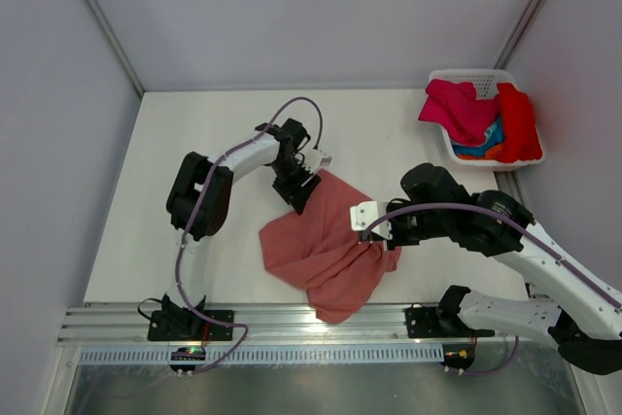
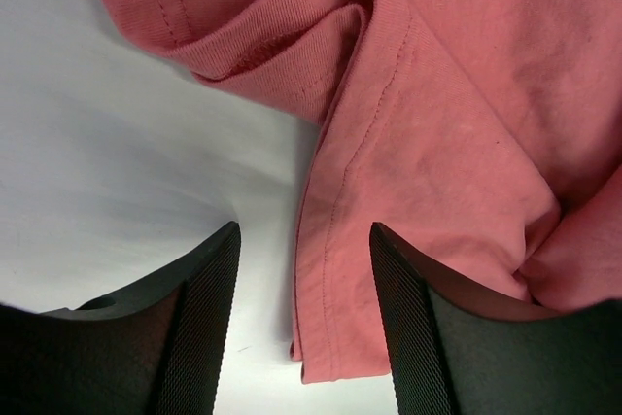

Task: Fold and stack the t-shirts
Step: Flatten the tshirt out

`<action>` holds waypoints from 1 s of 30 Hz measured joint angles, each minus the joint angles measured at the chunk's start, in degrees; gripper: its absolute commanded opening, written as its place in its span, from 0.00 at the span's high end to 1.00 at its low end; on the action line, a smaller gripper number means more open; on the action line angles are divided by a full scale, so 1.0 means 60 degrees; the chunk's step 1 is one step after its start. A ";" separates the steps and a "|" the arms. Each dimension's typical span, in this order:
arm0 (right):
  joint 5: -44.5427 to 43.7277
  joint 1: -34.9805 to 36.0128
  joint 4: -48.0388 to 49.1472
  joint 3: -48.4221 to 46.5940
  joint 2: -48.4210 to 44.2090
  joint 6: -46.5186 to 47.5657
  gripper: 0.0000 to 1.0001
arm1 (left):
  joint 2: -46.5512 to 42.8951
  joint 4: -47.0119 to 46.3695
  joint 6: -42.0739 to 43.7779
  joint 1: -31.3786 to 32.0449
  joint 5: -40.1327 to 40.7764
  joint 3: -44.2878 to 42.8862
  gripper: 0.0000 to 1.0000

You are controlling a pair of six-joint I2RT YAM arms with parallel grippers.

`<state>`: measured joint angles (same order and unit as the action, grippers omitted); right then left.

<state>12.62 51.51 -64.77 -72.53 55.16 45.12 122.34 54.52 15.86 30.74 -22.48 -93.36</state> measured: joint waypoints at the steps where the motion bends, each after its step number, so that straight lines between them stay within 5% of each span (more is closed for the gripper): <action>1: 0.0000 0.0000 0.0000 0.0000 0.0000 0.0000 0.97 | 0.0025 0.0011 -0.0025 0.0015 0.0022 -0.0029 0.44; 17: 0.0000 0.0000 0.0029 0.0004 -0.0004 0.0000 0.97 | 0.0087 0.0532 0.0178 0.0546 0.0022 -0.0076 0.45; 18: -0.0004 0.0000 0.0047 0.0004 -0.0004 -0.0004 0.97 | 0.0095 0.0561 0.0182 0.0608 0.0018 -0.0076 0.49; 22: -0.0004 0.0000 0.0080 0.0004 -0.0004 0.0000 0.97 | 0.0306 0.0627 0.0211 0.0852 -0.0084 -0.0087 1.00; 30: -0.0058 0.0000 0.0131 0.0058 -0.0036 -0.0007 0.97 | 0.0433 0.0878 -0.0084 0.1042 -0.0055 -0.0219 1.00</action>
<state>12.27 51.51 -63.99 -72.18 54.94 45.08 124.95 59.79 15.35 36.99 -22.81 -94.67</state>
